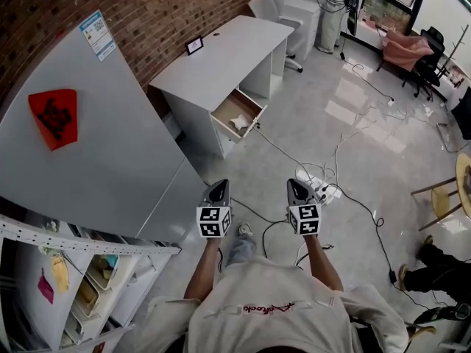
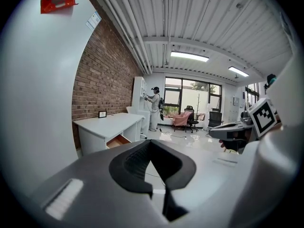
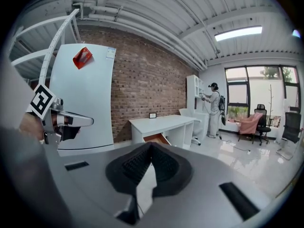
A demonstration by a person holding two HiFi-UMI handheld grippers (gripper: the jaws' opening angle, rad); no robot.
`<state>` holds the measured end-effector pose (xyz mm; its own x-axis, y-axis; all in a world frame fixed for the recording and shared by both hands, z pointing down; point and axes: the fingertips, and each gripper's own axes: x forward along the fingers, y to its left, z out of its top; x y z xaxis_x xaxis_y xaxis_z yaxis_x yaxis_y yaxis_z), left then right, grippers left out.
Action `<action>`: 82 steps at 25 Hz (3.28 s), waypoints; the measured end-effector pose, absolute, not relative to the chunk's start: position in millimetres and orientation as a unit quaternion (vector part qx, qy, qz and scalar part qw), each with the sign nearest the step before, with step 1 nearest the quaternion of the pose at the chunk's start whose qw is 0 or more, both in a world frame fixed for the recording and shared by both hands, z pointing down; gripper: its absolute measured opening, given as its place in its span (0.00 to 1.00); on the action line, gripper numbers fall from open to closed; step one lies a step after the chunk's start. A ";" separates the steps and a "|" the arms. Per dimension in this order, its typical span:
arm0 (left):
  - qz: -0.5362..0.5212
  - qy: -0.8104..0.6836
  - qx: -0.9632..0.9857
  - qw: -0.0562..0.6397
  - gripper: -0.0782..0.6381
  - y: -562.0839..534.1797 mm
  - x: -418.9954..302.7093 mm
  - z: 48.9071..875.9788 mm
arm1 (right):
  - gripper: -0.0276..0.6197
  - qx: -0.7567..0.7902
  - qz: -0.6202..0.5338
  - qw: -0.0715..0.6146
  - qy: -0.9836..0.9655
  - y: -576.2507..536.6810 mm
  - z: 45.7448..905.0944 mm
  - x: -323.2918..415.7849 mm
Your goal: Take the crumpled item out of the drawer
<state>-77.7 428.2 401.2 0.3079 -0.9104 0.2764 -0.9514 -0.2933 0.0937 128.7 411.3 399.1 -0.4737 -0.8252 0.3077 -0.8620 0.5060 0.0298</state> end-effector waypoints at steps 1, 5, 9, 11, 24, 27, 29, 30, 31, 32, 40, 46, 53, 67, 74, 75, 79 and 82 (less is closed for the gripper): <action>0.083 -0.581 0.800 0.121 0.12 415.1 -83.4 398.9 | 0.06 0.492 0.063 0.143 -0.856 399.4 396.3 122.0; 0.079 -0.576 0.805 0.119 0.12 362.9 -102.0 388.4 | 0.06 0.493 0.057 0.144 -0.856 351.6 383.6 98.0; 0.078 -0.572 0.808 0.116 0.12 311.7 -121.1 382.4 | 0.06 0.496 0.052 0.144 -0.855 300.0 376.0 76.2; 0.078 -0.569 0.810 0.117 0.12 289.8 -131.0 383.4 | 0.06 0.498 0.053 0.147 -0.853 280.5 378.5 65.4; 0.084 -0.534 0.832 0.125 0.12 197.9 -142.8 396.2 | 0.06 0.520 0.062 0.163 -0.836 203.8 393.9 45.0; 0.087 -0.530 0.833 0.130 0.12 194.9 -138.1 400.7 | 0.06 0.523 0.067 0.165 -0.834 202.7 397.9 49.9; 0.089 -0.527 0.835 0.133 0.12 193.2 -134.2 404.8 | 0.06 0.524 0.070 0.168 -0.832 201.1 401.6 53.3; 0.091 -0.525 0.836 0.134 0.12 192.8 -132.4 407.1 | 0.06 0.526 0.072 0.169 -0.831 200.4 403.8 54.8; 0.093 -0.523 0.836 0.136 0.12 192.3 -131.2 409.8 | 0.06 0.527 0.073 0.170 -0.829 199.5 406.3 55.9; 0.096 -0.521 0.837 0.137 0.12 191.6 -130.8 412.7 | 0.06 0.528 0.075 0.171 -0.829 198.3 408.5 56.3; 0.102 -0.519 0.836 0.146 0.12 176.8 -125.8 425.9 | 0.06 0.525 0.087 0.178 -0.828 184.0 421.4 59.3; 0.108 -0.517 0.836 0.146 0.12 137.0 -118.1 431.2 | 0.06 0.522 0.088 0.179 -0.830 143.5 426.9 64.6; 0.104 -0.523 0.835 0.135 0.12 61.5 -97.0 417.1 | 0.06 0.519 0.087 0.171 -0.833 72.0 421.4 84.9; 0.100 -0.551 0.822 0.101 0.12 -92.6 -42.1 376.1 | 0.06 0.497 0.072 0.141 -0.853 -86.7 392.6 140.2; 0.114 -0.560 0.814 0.105 0.12 -118.0 -29.8 380.4 | 0.06 0.481 0.079 0.142 -0.861 -121.5 400.3 152.9; 0.118 -0.561 0.812 0.108 0.12 -118.7 -31.3 383.7 | 0.06 0.479 0.083 0.142 -0.862 -123.1 402.2 152.0; 0.136 -0.562 0.808 0.115 0.12 -117.0 -37.1 396.3 | 0.06 0.473 0.096 0.143 -0.864 -121.7 413.5 149.8; 0.139 -0.566 0.805 0.115 0.12 -121.2 -45.8 397.8 | 0.06 0.471 0.099 0.144 -0.864 -123.5 417.8 146.0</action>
<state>-45.8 -121.2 397.8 0.3210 -0.8786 0.3534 -0.9425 -0.3329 0.0286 146.0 -123.5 417.8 -0.5140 -0.7865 0.3423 -0.8436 0.5357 -0.0358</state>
